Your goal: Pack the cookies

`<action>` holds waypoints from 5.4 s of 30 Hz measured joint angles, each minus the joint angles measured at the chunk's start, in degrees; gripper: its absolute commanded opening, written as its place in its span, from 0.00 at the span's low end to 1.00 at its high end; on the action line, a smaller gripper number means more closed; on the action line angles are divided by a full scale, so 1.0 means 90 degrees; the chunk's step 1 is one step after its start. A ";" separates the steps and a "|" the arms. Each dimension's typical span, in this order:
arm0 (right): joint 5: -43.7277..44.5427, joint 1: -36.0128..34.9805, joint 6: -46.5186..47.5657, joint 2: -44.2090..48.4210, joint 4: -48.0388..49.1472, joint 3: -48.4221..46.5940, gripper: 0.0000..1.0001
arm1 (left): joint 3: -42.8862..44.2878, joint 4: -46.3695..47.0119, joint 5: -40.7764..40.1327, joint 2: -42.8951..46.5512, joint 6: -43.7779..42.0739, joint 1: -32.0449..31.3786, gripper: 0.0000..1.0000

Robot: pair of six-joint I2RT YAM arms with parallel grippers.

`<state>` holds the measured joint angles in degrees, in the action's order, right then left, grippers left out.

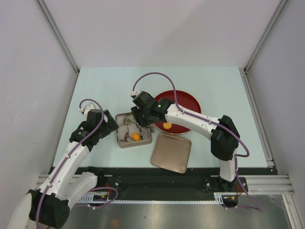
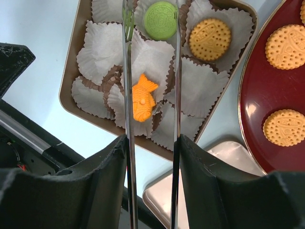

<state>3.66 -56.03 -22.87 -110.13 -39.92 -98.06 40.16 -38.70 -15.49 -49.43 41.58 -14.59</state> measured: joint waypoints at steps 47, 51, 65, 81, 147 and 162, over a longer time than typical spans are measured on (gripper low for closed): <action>0.0597 0.1683 0.0073 0.1940 0.0583 0.3150 0.53 | -0.0012 0.0007 0.0032 -0.0102 -0.0002 0.0000 1.00; 0.0546 0.1729 0.0075 0.1756 0.0617 0.3147 0.49 | -0.0012 0.0019 0.0051 -0.0129 -0.0002 0.0000 1.00; 0.0517 0.1812 0.0083 0.1751 0.0563 0.3138 0.35 | -0.0012 0.0051 0.0075 -0.0185 -0.0005 0.0000 1.00; 0.0784 0.0646 -0.0032 0.2834 0.0010 0.2096 0.34 | -0.0012 0.0051 0.0075 -0.0185 -0.0005 0.0000 1.00; 0.0782 -0.0619 -0.0733 0.2300 -0.0005 0.2633 0.46 | -0.0012 0.0058 0.0129 -0.0182 -0.0007 0.0000 1.00; 0.0782 -0.0527 -0.0663 0.2295 0.0100 0.2594 0.52 | -0.0022 0.0066 0.0129 -0.0182 -0.0007 0.0000 1.00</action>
<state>10.70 -60.77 -28.84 -89.47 -39.03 -74.72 39.97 -38.11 -14.33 -51.07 41.52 -14.59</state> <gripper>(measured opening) 0.517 0.996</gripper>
